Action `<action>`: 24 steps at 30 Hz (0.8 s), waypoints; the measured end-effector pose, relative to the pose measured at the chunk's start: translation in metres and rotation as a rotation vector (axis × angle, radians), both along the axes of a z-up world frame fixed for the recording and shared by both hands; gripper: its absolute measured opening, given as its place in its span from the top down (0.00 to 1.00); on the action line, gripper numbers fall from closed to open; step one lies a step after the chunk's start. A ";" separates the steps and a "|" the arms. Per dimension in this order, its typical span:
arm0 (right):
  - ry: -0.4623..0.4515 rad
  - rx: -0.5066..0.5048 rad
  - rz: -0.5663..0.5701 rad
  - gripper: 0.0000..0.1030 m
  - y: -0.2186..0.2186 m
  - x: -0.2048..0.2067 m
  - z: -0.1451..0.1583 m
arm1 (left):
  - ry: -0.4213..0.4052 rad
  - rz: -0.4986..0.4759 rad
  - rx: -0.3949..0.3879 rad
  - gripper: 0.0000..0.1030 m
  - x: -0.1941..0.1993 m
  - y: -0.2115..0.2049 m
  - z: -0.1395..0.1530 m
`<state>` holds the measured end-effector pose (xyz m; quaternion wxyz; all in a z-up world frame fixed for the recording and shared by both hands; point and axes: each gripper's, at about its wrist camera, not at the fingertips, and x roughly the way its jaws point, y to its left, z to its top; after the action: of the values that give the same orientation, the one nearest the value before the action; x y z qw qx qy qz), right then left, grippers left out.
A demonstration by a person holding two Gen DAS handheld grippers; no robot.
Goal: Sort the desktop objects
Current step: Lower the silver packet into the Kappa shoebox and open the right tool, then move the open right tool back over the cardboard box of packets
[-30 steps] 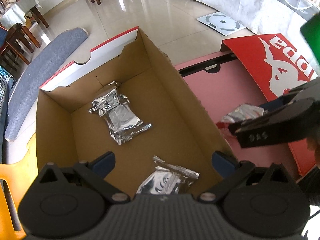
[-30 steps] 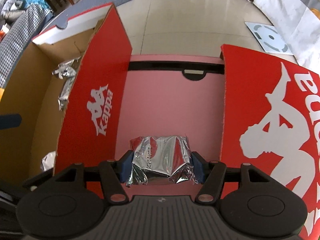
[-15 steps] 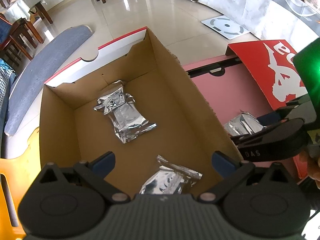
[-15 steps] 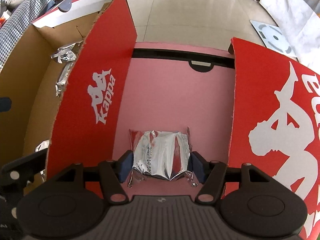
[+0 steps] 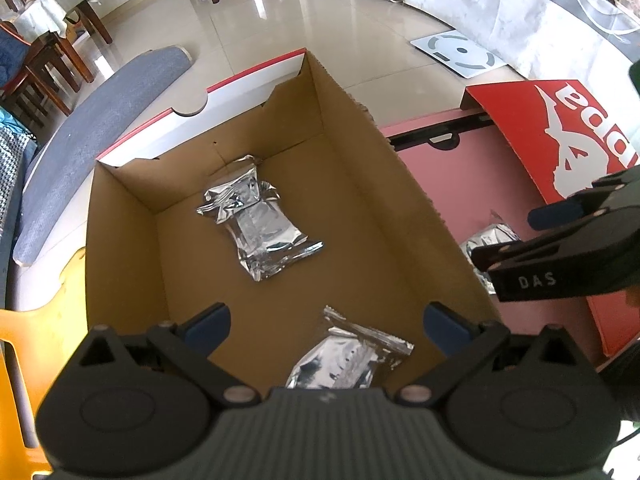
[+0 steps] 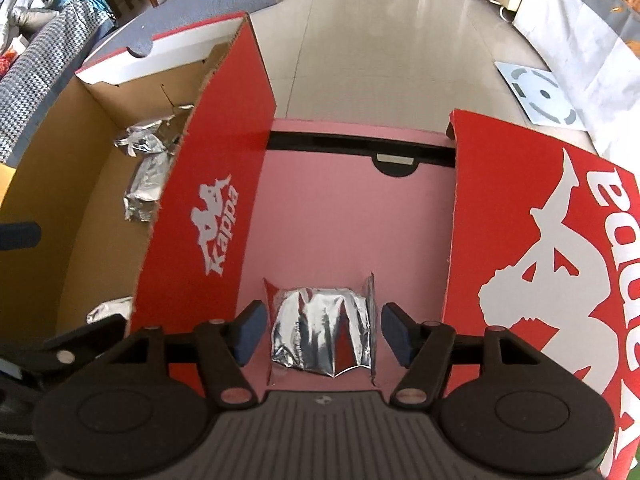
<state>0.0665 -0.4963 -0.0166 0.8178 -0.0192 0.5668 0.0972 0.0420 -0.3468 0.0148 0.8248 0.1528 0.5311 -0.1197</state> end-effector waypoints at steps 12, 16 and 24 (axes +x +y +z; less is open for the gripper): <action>-0.119 0.018 0.010 0.25 0.006 -0.004 0.032 | 0.015 0.027 -0.005 0.00 0.003 0.006 -0.002; -0.137 0.071 0.012 0.25 0.005 -0.005 0.037 | 0.011 0.052 -0.009 0.00 0.004 0.011 -0.001; -0.227 0.096 0.033 0.25 0.009 -0.014 0.055 | -0.045 0.112 -0.022 0.00 0.008 0.031 0.010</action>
<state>0.0528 -0.4871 0.0387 0.8750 -0.0003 0.4651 0.1346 0.0498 -0.3162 0.0251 0.8434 0.1166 0.5190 -0.0757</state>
